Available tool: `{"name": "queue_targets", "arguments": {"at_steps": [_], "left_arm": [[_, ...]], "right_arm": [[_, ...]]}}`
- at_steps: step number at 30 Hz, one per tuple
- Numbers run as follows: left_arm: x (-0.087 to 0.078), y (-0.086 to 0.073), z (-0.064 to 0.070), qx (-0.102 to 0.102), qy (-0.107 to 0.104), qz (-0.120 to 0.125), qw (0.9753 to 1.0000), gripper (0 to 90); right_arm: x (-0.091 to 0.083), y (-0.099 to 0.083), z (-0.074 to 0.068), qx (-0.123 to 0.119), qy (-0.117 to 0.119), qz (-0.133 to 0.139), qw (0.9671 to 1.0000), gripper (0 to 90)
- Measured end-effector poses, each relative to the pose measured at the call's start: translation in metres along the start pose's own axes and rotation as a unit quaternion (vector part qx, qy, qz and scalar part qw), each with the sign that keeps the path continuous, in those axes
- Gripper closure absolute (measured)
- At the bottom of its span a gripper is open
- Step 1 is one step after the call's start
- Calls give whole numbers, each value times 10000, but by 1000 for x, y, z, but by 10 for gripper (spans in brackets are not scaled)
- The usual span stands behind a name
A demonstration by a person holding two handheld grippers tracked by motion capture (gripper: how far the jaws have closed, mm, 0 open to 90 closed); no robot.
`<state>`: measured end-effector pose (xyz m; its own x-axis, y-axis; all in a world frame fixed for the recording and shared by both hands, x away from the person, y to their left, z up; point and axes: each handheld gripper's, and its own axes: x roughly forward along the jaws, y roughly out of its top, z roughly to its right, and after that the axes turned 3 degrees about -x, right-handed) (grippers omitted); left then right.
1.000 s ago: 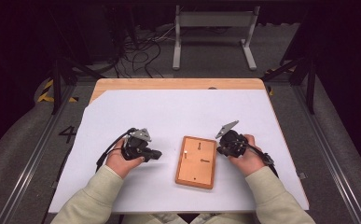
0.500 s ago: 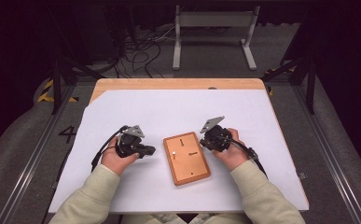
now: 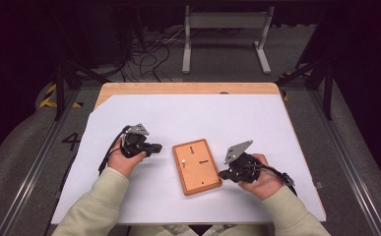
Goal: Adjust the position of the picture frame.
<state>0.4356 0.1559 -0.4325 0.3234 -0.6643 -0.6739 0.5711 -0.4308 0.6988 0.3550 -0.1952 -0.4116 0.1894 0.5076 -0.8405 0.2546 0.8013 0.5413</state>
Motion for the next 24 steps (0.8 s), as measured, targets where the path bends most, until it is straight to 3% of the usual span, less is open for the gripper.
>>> {"name": "queue_targets", "arguments": {"at_steps": [5,8,11,15,18,20,24], "left_arm": [[2,3,0,-48,-90,178,9998,850],[3,6,0,115,-9,24,9999,870],[2,13,4,258,80,107,9996,874],[6,13,2,206,143,62,9997,875],[8,13,-1,148,202,63,9997,877],[9,12,-5,111,269,96,9995,877],[12,12,-8,64,361,105,9993,877]], "right_arm": [[9,4,-16,-240,172,-225,9993,900],[19,6,-25,-339,328,-383,9982,900],[25,6,-25,-350,278,-500,9978,900],[27,5,-23,-241,325,-572,9975,900],[26,5,-20,-206,219,-598,9978,900],[26,4,-12,-69,-15,-614,9981,900],[26,4,-1,164,-246,-535,9981,900]]}}
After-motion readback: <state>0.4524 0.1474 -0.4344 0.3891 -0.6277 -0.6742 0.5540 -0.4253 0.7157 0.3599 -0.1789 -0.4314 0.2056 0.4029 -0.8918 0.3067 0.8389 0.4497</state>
